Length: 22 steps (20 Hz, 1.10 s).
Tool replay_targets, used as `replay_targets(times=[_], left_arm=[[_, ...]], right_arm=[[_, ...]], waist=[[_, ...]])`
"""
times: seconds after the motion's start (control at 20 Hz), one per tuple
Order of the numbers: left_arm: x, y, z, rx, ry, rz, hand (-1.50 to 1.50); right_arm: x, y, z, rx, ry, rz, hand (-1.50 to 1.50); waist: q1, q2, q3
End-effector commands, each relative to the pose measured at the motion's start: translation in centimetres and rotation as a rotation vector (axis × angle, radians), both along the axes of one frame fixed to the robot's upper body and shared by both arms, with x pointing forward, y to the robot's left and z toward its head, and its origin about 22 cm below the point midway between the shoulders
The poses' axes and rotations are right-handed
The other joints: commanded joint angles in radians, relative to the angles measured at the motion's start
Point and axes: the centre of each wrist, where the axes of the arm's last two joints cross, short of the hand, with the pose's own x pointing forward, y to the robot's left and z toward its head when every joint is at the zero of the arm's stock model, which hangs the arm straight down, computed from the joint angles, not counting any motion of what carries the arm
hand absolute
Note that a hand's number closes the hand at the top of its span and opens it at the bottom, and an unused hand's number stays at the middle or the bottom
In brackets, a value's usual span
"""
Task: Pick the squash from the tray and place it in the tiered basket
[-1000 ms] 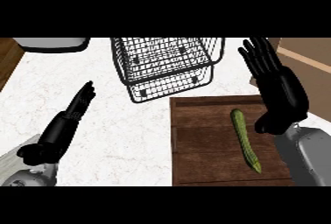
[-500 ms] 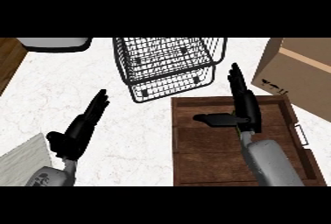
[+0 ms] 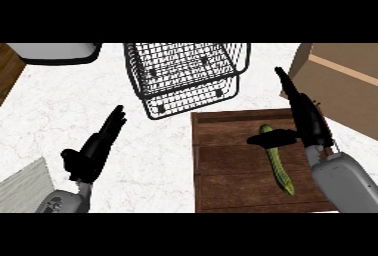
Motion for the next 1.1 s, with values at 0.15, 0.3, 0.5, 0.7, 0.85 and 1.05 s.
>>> replay_targets(times=[0.15,0.3,0.5,0.7,0.85,1.05], left_arm=[[-0.7,-0.2,-0.8,-0.010,0.029,0.000,0.00],[0.1,-0.6,-0.2,-0.007,0.006,-0.004,0.00],[0.3,0.0,0.5,-0.005,-0.014,-0.019,0.00],[1.2,-1.6,0.7,-0.011,-0.005,-0.006,0.00],[-1.0,1.1,0.3,-0.012,0.010,-0.023,0.00],[0.7,-0.4,1.6,-0.003,-0.012,-0.016,0.00]], right_arm=[[-0.7,-2.1,3.2,-0.594,0.323,0.021,-1.50],[-1.4,0.8,6.8,-0.696,0.407,0.096,-1.50],[-3.4,4.1,11.3,-0.722,0.463,0.112,-1.50],[-5.1,6.2,10.8,-0.699,0.518,0.060,-1.50],[-6.3,5.1,11.0,-0.695,0.507,0.007,-1.50],[-5.1,5.2,9.2,-0.742,0.473,-0.094,-1.50]], waist=[[0.005,-0.006,-0.003],[0.003,-0.005,-0.001],[0.011,0.002,0.004],[0.018,0.009,0.006],[0.022,0.007,0.006],[0.023,0.009,0.007]])
